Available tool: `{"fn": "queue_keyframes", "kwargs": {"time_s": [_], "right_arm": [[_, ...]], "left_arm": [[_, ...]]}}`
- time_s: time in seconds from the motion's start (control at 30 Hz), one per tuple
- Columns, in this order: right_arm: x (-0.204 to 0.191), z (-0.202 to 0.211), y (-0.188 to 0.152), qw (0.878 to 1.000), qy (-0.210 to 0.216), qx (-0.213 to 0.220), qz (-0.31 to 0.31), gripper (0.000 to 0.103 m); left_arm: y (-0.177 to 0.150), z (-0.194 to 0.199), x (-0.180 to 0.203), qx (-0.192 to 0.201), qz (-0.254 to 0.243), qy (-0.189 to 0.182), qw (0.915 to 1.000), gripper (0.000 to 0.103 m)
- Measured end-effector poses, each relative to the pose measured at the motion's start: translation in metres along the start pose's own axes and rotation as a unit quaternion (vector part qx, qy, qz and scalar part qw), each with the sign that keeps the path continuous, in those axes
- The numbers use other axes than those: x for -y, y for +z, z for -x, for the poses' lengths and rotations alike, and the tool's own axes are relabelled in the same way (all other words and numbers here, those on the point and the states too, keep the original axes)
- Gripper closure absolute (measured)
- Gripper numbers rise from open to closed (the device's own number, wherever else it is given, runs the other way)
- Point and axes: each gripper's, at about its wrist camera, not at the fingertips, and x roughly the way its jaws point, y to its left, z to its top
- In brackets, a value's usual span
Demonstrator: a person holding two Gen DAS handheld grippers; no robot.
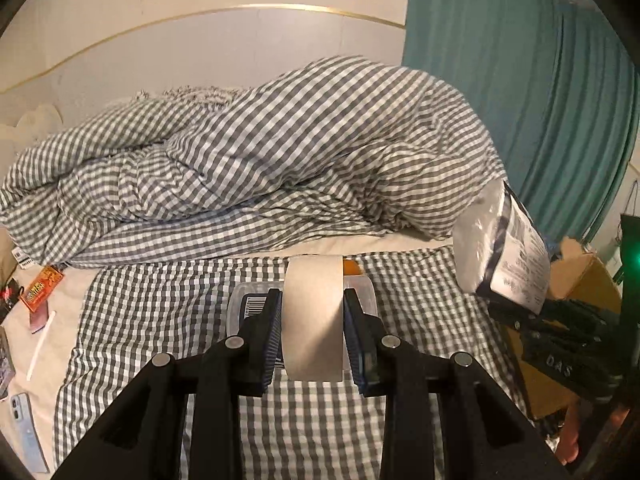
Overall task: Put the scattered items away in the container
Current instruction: 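Carry tape roll with left gripper while right carries wipes pack into box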
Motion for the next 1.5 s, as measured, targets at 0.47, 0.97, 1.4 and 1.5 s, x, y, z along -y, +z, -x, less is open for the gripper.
{"fn": "queue_keyframes", "kwargs": {"time_s": [0.47,0.97,1.4,1.5], "right_arm": [[0.076,0.124,-0.046,0.997,-0.049,0.041,-0.047,0.061],[0.192,0.198,-0.087,0.984,-0.125,0.044,-0.118,0.061],[0.28,0.16,-0.1,0.974,-0.142,0.003,-0.176,0.061],[0.29,0.146,-0.102,0.97,-0.158,-0.009,-0.185,0.044]], "left_arm": [[-0.013,0.064,0.105,0.028,-0.051,-0.038,0.9976,0.073],[-0.018,0.075,0.27,0.035,-0.132,-0.123,0.983,0.073],[-0.035,-0.012,0.373,-0.026,-0.195,-0.132,0.9716,0.073],[-0.038,-0.015,0.384,0.003,-0.219,-0.123,0.9679,0.036]]}}
